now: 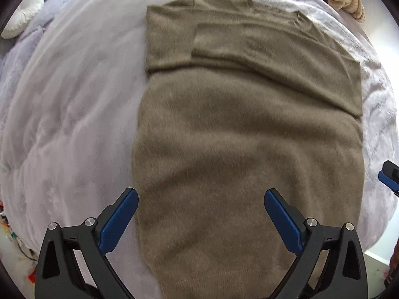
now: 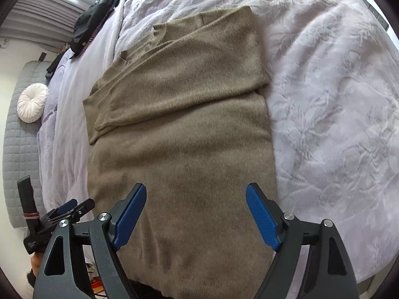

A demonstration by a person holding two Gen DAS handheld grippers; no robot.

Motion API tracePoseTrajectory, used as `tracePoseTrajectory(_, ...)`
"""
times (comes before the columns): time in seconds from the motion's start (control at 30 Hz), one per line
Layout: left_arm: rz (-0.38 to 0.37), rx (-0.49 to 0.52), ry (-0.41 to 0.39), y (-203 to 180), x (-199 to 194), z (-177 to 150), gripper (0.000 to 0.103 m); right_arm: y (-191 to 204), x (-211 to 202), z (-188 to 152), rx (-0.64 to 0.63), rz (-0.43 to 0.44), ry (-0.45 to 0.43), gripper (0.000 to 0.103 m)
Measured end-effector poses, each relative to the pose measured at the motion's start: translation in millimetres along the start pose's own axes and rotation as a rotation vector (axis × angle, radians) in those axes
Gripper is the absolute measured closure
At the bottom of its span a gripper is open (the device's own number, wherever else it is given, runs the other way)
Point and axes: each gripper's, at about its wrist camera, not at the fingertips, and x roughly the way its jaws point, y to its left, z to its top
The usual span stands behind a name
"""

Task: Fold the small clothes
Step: 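Move both open tools down to the ribbed hem of the khaki sweater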

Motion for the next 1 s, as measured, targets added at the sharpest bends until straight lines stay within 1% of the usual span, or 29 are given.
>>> tracePoseTrajectory(0.07, -0.013, 0.003, 0.007, -0.6, -0.5, -5.6, 0.002, -3.6, 0.4, -4.1, 0.013, -0.003, 0.013, 0.019)
tracePoseTrajectory(0.3, -0.006, 0.022, -0.001, -0.4, -4.1, -19.2, 0.002, -5.1, 3.7, -16.8, 0.040, -0.009, 0.041, 0.019)
tracePoseTrajectory(0.57, -0.012, 0.061, -0.020, 15.5, -10.7, -34.4, 0.002, 14.7, 8.5, -32.5, 0.048, -0.012, 0.041, 0.019)
tracePoseTrajectory(0.73, -0.048, 0.089, -0.014, 35.9, -8.1, -43.0, 0.002, 33.1, 16.2, -49.4, 0.053, -0.018, 0.038, 0.019)
tracePoseTrajectory(0.8, -0.070, 0.117, -0.010, 43.5, -3.5, -47.9, 0.002, 37.8, 18.8, -57.4, 0.059, -0.023, 0.037, 0.019)
tracePoseTrajectory(1.0, -0.110, 0.188, 0.013, 63.0, 0.4, -60.3, 0.002, 37.5, 22.9, -87.3, 0.085, -0.039, 0.048, 0.019)
